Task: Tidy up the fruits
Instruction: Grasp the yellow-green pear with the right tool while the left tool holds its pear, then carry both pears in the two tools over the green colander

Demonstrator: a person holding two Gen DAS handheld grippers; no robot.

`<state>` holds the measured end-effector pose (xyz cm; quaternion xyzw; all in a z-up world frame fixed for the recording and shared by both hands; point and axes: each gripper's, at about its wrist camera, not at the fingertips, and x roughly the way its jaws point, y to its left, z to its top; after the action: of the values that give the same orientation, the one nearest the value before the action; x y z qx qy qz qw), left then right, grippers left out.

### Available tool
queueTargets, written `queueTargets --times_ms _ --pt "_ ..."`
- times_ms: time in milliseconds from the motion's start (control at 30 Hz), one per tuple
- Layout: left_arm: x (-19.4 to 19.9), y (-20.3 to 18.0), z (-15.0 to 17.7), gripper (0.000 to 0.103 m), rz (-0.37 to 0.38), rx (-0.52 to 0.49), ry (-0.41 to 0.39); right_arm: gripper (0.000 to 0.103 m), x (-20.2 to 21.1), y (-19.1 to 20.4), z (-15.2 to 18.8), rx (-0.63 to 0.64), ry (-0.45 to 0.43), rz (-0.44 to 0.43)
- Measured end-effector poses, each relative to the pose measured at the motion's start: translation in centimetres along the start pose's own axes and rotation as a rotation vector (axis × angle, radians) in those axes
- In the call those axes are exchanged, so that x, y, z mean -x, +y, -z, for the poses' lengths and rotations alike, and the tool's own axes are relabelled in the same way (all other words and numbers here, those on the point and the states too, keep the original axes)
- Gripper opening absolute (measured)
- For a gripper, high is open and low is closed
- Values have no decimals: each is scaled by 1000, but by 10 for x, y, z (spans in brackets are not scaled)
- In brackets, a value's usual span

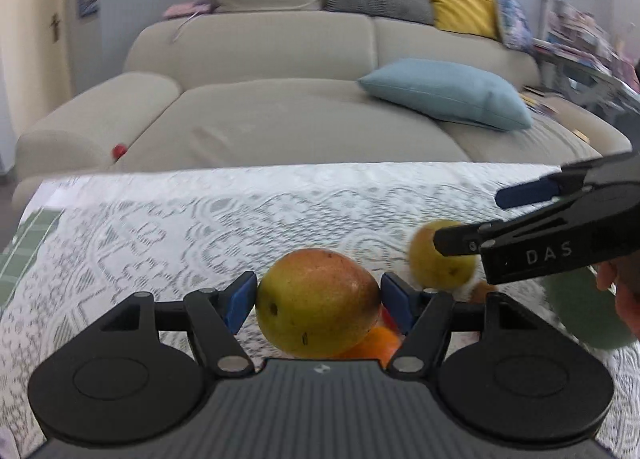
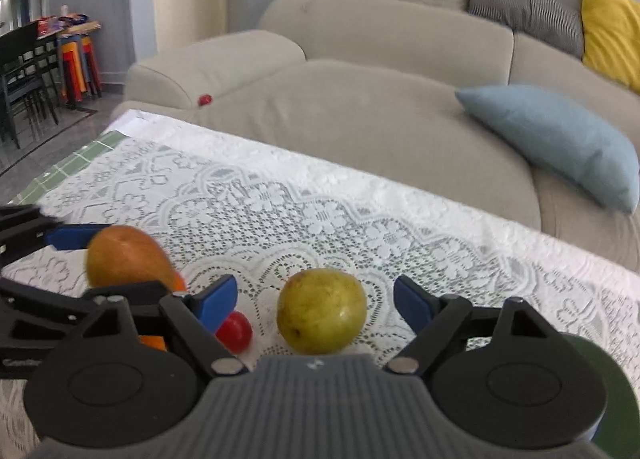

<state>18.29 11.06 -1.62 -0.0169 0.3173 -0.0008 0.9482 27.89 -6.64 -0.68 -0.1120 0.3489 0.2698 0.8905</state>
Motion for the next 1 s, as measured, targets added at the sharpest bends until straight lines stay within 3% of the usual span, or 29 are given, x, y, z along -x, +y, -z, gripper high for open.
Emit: queueTargets --times_ms 167,433,567,667,1000 --pt "1 6 0 78 -5 21 -8 79 -32 7 -6 19 97 56" --pt "2 8 0 78 11 32 3 76 -60 10 -7 33 212 61" --pt "2 9 0 78 16 42 16 72 -67 8 -5 32 235 85" --pt "4 9 1 78 17 36 31 63 -72 6 -4 34 247 108" --pt "10 16 11 78 41 80 132 63 -70 6 -1 40 226 112"
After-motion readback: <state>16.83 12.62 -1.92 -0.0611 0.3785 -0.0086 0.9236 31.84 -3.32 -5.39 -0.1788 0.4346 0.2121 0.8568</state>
